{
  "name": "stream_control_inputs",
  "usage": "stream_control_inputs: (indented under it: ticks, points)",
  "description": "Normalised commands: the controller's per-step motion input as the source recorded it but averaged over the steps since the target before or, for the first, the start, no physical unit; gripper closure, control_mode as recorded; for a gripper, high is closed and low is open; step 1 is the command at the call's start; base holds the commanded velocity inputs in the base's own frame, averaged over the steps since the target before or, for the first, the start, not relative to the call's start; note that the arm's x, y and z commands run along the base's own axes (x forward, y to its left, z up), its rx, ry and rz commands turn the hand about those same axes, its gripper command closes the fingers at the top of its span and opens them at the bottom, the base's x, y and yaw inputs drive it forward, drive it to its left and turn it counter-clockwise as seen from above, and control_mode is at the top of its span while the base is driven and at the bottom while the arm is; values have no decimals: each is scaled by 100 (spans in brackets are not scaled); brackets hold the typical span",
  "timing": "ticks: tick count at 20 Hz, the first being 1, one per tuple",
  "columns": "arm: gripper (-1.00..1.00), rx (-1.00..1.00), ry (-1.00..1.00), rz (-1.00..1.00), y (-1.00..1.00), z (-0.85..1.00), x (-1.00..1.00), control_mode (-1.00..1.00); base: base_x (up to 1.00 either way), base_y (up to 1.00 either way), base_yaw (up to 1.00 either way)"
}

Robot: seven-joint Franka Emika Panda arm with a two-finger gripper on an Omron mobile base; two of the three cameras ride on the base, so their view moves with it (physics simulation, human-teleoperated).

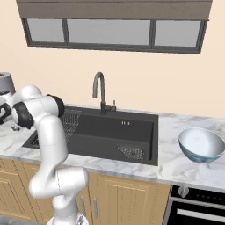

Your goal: Pick the mug and place it in the sink. Pick the bowl and place it in the open cabinet and then close the cabinet.

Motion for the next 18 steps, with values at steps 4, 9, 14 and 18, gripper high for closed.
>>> stream_control_inputs:
  ticks: [4, 9, 14, 18]
  points:
    - [100, -19, 0, 0, 0, 72, 0, -100, 0, 0, 0]
    - [100, -12, 0, -12, -6, 49, -8, -100, 0, 0, 0]
    - [100, 1, -3, -22, -29, 17, -25, -100, 0, 0, 0]
    - [100, 8, -9, -22, -71, 2, -40, -100, 0, 0, 0]
